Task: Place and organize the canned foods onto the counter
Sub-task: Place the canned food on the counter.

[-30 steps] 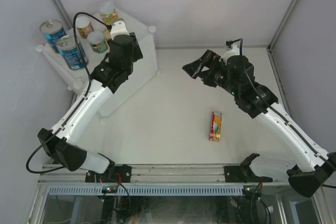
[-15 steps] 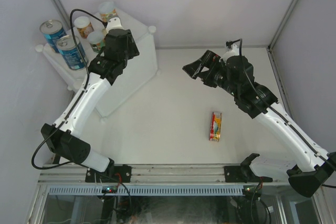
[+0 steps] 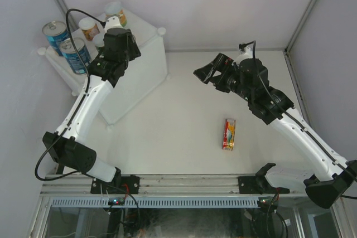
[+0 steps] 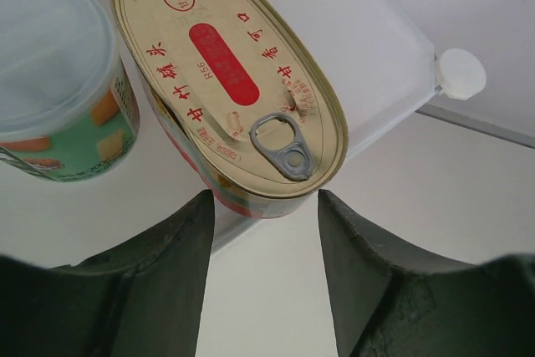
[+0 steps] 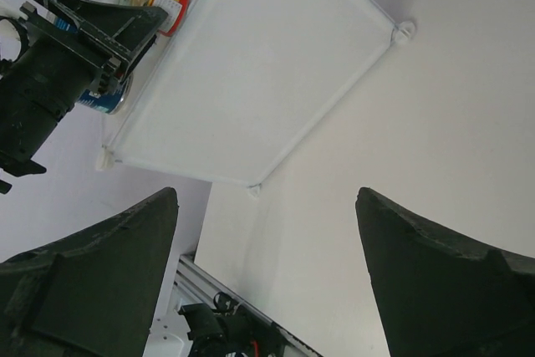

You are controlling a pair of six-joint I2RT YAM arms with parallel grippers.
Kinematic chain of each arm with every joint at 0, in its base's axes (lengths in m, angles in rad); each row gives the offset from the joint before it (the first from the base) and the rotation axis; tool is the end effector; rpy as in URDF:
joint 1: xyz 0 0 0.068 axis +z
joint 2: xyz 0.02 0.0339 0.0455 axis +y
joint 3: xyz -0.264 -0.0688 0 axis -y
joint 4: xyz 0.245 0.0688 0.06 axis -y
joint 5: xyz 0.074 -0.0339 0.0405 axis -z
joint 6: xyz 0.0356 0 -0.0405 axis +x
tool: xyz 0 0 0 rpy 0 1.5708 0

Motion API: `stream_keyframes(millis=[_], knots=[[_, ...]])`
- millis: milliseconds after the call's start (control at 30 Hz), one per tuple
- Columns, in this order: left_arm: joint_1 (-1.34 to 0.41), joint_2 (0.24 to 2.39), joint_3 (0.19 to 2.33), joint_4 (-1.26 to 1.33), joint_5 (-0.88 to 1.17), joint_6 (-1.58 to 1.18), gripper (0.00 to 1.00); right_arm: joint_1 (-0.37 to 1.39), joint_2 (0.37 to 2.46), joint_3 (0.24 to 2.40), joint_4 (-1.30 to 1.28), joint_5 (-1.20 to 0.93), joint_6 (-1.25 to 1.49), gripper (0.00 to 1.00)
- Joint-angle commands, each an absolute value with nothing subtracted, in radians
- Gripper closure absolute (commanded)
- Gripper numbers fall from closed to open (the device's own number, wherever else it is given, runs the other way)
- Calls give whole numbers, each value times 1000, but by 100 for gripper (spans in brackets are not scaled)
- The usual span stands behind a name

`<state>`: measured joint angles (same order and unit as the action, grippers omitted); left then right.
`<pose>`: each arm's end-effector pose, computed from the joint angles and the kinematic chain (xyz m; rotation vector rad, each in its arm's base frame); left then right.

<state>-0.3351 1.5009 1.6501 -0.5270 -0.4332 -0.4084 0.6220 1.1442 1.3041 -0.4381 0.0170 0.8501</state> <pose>0.3201 -0.0956 0.4334 -0.3518 1.8803 -0.0788 0.2023 0.1443 0.4220 0.2371 1.9588 0.9868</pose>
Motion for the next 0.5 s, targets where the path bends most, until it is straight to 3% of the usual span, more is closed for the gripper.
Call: stream_keyframes(millis=[0, 333, 467], knots=[[-325, 1482, 1699, -511, -394, -431, 43, 610, 1155, 1305, -386, -3, 832, 13], [-334, 1452, 1672, -530, -361, -515, 40, 596, 1178, 1322, -380, -35, 823, 13], [-409, 1428, 1617, -515, -553, -609, 36, 582, 1181, 1329, -374, -58, 820, 13]])
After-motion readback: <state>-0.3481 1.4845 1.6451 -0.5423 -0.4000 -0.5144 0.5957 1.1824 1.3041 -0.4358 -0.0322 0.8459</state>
